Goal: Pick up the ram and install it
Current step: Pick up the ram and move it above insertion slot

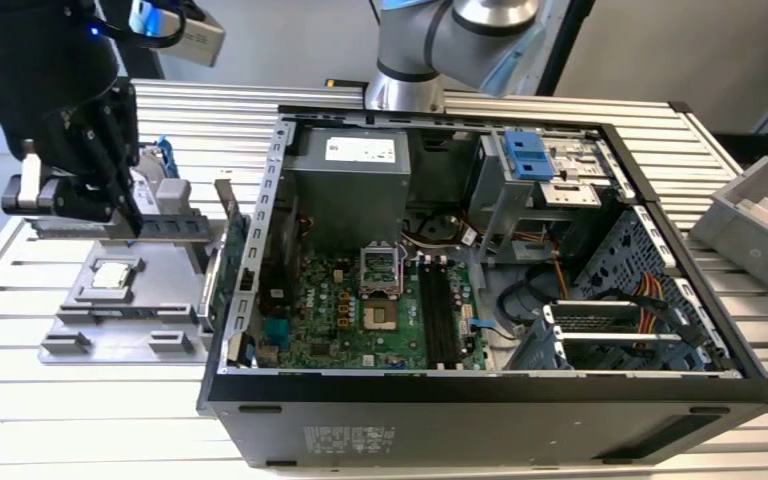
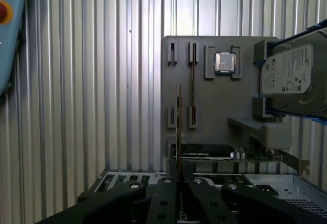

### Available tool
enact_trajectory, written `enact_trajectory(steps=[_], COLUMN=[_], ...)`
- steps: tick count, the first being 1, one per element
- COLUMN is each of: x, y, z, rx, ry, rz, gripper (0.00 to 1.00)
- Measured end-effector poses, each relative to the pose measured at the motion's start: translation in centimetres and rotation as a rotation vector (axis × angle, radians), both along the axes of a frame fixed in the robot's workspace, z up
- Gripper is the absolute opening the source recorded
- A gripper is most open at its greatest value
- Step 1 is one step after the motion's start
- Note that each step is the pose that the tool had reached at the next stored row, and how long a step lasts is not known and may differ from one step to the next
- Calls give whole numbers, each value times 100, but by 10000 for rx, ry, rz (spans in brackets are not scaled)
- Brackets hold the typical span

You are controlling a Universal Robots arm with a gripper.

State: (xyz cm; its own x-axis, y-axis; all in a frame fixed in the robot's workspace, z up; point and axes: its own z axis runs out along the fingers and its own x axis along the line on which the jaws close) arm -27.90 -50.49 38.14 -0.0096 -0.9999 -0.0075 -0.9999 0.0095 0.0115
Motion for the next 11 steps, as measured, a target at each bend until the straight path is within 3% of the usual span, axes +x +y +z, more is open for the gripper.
enact_trajectory(steps=[11], x=[218], y=[0], z=[0], rx=[0], ry=[5], rz=[2], gripper=[0])
